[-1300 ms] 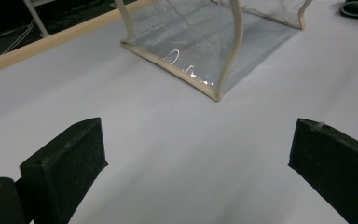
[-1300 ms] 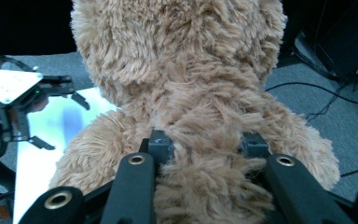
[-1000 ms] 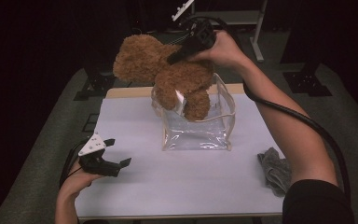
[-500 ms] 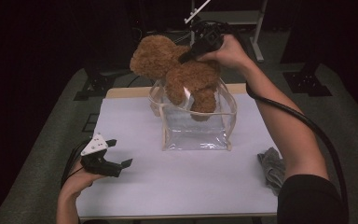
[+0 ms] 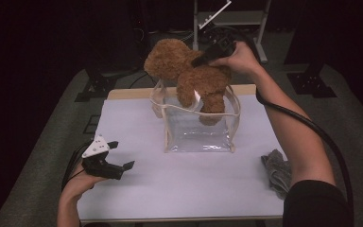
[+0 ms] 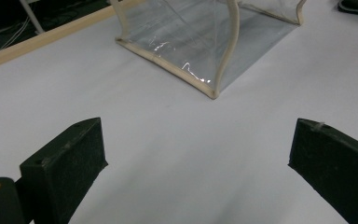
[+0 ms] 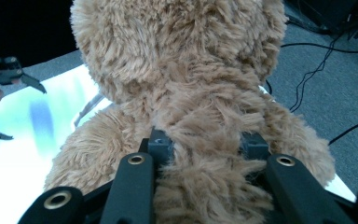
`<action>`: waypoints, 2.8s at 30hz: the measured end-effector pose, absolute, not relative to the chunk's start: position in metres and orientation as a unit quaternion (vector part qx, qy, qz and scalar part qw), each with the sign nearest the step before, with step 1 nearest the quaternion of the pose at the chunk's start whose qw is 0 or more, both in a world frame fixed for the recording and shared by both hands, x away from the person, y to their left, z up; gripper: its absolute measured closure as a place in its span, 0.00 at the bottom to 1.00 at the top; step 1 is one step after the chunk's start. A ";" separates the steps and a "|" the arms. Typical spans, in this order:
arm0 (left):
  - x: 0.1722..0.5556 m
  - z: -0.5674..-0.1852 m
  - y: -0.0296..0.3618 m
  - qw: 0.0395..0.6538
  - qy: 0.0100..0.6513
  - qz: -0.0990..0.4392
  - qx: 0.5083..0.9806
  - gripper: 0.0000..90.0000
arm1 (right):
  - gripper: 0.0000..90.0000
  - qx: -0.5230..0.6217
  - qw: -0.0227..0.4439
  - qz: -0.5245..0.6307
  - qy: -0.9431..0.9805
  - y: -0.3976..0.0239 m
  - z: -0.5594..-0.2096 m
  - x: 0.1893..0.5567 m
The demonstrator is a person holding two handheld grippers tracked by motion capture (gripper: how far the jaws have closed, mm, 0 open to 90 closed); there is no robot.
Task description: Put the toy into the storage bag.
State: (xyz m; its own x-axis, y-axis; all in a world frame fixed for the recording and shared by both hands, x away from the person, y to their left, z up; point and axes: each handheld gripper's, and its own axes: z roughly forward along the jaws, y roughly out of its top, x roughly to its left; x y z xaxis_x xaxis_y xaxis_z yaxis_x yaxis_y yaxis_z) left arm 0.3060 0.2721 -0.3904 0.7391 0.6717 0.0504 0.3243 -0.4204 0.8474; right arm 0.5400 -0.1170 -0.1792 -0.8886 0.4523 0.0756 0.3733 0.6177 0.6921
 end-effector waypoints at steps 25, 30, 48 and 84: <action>0.304 -0.388 0.274 0.445 0.305 0.197 0.818 0.03 | 0.72 0.229 0.012 0.293 0.928 -0.120 -0.264 0.521; 0.305 -0.389 0.273 0.444 0.304 0.195 0.820 0.03 | 0.72 0.229 0.003 0.275 0.934 -0.119 -0.276 0.520; 0.305 -0.389 0.273 0.442 0.303 0.194 0.821 0.03 | 0.47 0.217 0.026 0.280 0.935 -0.116 -0.270 0.510; 0.304 -0.388 0.276 0.447 0.304 0.196 0.818 0.03 | 0.57 0.171 0.046 0.375 0.910 -0.033 -0.240 0.530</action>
State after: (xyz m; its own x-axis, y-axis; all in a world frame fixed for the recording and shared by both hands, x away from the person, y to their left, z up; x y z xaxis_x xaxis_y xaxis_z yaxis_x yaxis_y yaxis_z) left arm 0.3036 0.2760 -0.3877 0.7378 0.6732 0.0494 0.3225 -0.4158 0.8503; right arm 0.5303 -0.0334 -0.2405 -0.9373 0.3458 0.0444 0.2768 0.6606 0.6979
